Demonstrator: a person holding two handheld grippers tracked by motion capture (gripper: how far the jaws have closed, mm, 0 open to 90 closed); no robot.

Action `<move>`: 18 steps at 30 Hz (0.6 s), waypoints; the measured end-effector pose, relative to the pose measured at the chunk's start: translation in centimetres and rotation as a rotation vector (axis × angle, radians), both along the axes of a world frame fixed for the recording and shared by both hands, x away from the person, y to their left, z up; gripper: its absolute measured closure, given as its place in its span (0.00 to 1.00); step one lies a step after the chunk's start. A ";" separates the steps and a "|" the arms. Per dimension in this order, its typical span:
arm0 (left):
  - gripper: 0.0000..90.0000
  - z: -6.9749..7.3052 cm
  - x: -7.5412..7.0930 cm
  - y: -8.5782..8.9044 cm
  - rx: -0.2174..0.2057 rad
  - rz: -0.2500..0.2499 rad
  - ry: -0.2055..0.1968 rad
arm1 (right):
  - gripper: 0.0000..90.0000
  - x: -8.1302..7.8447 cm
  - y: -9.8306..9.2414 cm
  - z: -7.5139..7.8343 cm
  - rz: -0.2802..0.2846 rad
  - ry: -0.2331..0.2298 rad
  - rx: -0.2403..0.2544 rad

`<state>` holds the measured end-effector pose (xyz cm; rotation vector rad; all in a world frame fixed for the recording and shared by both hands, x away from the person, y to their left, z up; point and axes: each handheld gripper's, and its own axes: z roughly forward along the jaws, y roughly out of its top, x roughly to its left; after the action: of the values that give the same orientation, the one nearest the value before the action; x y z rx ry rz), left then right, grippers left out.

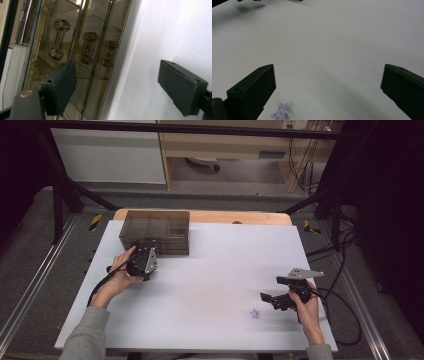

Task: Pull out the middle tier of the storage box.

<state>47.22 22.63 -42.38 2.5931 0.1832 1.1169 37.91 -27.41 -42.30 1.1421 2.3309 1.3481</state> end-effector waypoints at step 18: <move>0.24 -0.5 0.4 -0.3 0.087 -0.038 -0.061 | 0.01 0.0 0.0 0.0 -0.001 0.000 0.000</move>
<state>47.58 22.36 -42.89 2.6224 0.0730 1.2142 37.91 -27.41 -42.31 1.1429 2.3295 1.3483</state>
